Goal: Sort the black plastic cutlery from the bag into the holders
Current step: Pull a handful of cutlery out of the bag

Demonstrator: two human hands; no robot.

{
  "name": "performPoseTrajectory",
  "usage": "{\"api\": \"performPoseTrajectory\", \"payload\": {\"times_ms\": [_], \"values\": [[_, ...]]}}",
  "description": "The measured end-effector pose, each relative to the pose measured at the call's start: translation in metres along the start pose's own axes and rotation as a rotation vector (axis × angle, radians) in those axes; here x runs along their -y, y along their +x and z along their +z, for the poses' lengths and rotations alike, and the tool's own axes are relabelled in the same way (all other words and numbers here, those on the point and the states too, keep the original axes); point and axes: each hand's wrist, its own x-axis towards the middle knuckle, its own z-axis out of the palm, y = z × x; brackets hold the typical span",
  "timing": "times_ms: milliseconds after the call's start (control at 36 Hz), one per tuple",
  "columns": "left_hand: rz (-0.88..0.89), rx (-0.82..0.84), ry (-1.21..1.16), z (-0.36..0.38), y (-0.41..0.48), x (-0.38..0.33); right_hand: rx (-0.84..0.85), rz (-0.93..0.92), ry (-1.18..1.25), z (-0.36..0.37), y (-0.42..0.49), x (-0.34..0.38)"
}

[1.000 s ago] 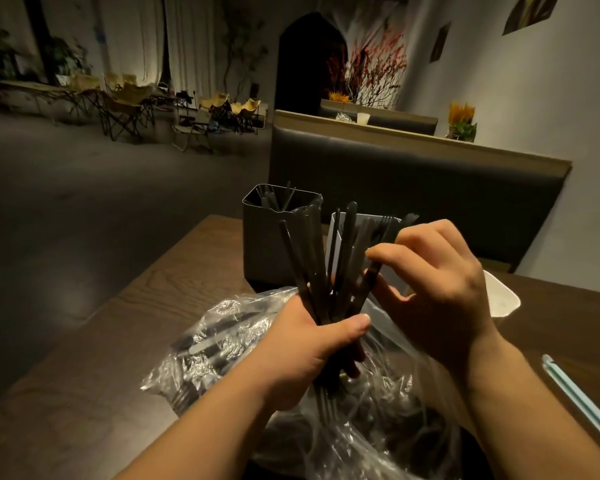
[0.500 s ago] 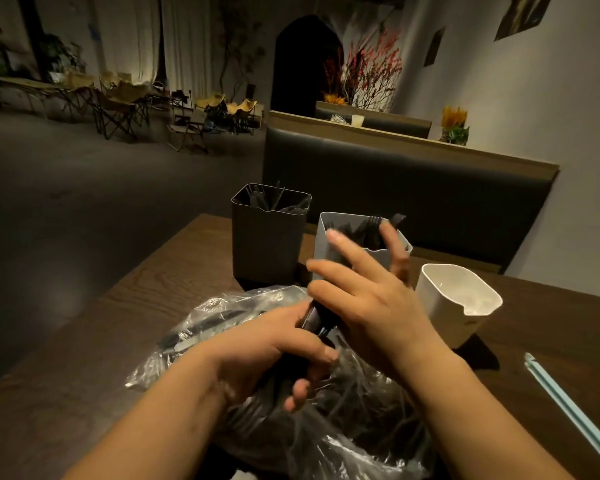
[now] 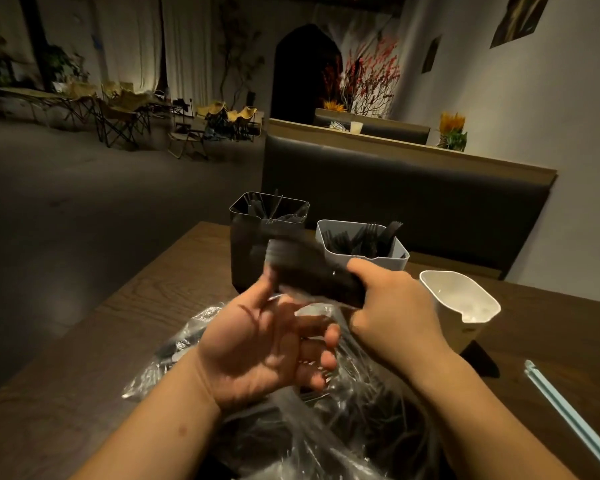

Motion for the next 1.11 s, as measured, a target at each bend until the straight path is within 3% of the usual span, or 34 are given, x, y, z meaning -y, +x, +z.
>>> {"api": "performPoseTrajectory", "payload": {"times_ms": [111,194,278,528,694,889,1000,1111], "values": [[0.27,-0.272,0.21,0.007,0.009,0.007,0.129,0.115,0.63,-0.004,-0.001,0.01],[0.392,-0.376,0.372,0.007,0.013,0.012,0.445,0.287,1.005,-0.004,-0.005,0.017],[0.403,-0.347,0.391,0.009,0.012,0.013,0.655,0.341,1.195,0.005,-0.007,0.017],[0.314,-0.469,0.525,0.011,0.016,0.02,0.955,0.517,1.563,0.022,-0.02,0.019],[0.352,-0.483,0.489,0.01,0.017,0.022,1.004,0.603,1.572,0.03,-0.021,0.021],[0.369,-0.573,0.462,0.011,0.02,0.021,0.948,0.508,1.45,0.025,-0.018,0.02],[0.415,-0.613,0.412,0.013,0.02,0.015,0.991,0.386,1.191,0.011,-0.007,0.016],[0.444,-0.598,0.385,0.016,0.02,0.013,0.88,0.348,0.73,-0.012,-0.002,0.01]]}}
